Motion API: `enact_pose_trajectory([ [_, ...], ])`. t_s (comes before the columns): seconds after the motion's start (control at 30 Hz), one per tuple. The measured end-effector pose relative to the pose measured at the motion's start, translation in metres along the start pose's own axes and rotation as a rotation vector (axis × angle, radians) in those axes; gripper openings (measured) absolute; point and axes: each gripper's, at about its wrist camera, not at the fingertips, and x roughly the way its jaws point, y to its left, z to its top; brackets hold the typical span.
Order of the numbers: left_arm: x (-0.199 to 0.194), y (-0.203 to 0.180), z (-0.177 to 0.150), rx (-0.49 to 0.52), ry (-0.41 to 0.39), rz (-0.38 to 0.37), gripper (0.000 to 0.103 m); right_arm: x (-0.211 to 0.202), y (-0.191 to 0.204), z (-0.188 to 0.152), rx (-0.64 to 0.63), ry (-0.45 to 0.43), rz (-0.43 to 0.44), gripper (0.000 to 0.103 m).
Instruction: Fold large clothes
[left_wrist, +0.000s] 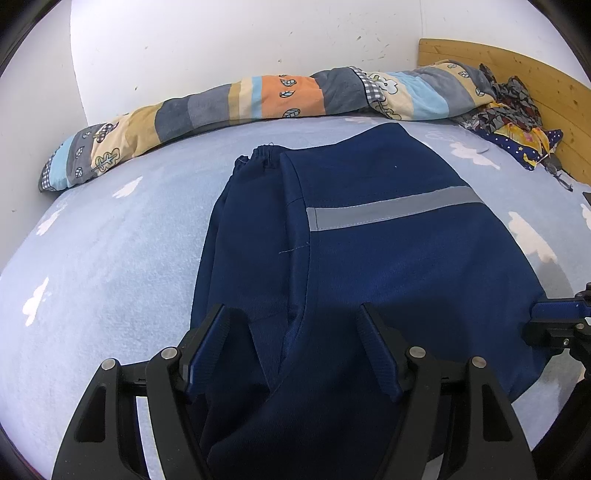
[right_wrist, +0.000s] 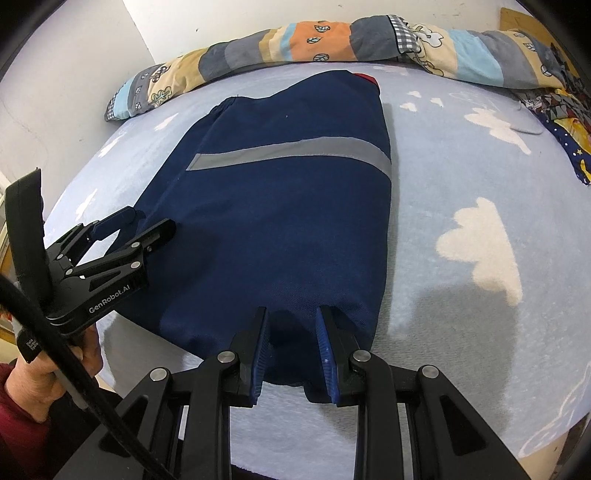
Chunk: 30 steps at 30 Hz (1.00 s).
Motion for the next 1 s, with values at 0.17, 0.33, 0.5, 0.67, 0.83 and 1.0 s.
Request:
enact_pose_trajectory([
  [0.17, 0.000, -0.002, -0.001, 0.002, -0.003, 0.006, 0.071, 0.000, 0.000, 0.000, 0.004, -0.001, 0.002, 0.028],
  [0.33, 0.000, -0.003, 0.000, 0.009, -0.008, 0.014, 0.071, 0.000, 0.000, 0.000, 0.005, -0.002, 0.002, 0.028],
  [0.5, -0.001, -0.006, 0.000, 0.017, -0.013, 0.022, 0.071, 0.000, 0.000, 0.000, 0.006, -0.002, 0.002, 0.028],
  [0.67, 0.000, -0.007, -0.001, 0.023, -0.017, 0.027, 0.071, 0.000, 0.000, 0.000, 0.008, -0.002, 0.003, 0.028],
  [0.83, 0.000, -0.011, -0.002, 0.031, -0.023, 0.036, 0.071, 0.000, 0.000, 0.000, 0.007, -0.002, 0.002, 0.028],
  [1.0, -0.001, -0.012, -0.002, 0.036, -0.028, 0.043, 0.071, 0.000, 0.000, 0.000, 0.007, -0.002, 0.002, 0.029],
])
